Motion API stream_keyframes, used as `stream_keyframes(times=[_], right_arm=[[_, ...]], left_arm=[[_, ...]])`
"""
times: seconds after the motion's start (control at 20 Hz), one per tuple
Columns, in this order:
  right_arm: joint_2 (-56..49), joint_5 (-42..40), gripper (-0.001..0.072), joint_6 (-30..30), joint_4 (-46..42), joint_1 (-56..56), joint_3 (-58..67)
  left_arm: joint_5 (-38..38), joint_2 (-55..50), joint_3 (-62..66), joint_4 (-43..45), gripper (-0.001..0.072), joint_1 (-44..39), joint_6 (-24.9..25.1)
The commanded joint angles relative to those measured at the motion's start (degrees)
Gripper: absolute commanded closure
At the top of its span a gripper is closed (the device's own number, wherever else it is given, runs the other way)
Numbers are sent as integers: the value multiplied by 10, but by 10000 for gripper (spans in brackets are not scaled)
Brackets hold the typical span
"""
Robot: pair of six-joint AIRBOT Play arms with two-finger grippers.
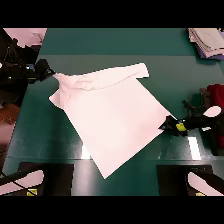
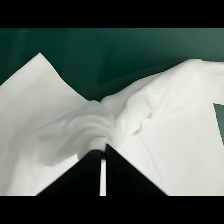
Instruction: Fold the shirts.
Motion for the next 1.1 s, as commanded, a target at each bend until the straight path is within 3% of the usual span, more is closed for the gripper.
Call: stream_keyframes(times=[0.0, 0.15, 0.3, 0.4, 0.5, 0.75, 0.85, 0.9, 0.95, 1.0, 1.05], right_arm=[[-29, -51, 698, -13, -6, 39, 22], [-33, -47, 700, -21, -39, 43, 106], [-36, -30, 701, -15, -110, -3, 234], [-59, -23, 701, -14, -118, -48, 330], [-101, -9, 701, -14, -117, -82, 431], [-215, 47, 699, -14, -106, -96, 616], [-245, 63, 682, -14, -106, -80, 649], [-255, 67, 442, -14, -106, -76, 661], [-263, 70, 128, -14, -104, -71, 673], [-267, 77, 103, -14, -104, -69, 685], [-264, 82, 137, -14, -104, -71, 694]], left_arm=[[-7, 0, 0, 4, 681, 1, -4], [-13, 26, 0, 106, 682, 0, -60], [-107, 59, -3, 212, 682, 0, -72], [-155, 79, -29, 203, 682, -1, -72], [-158, 110, -91, 146, 682, -12, -70], [-130, 178, -241, 69, 680, -138, -71], [-74, 177, -242, 57, 668, -150, -87], [-33, 177, -236, 43, 367, -144, -98], [2, 177, -224, 23, -13, -133, -100], [16, 177, -208, 11, -6, -120, -95], [12, 177, -184, 11, -4, -104, -74]])
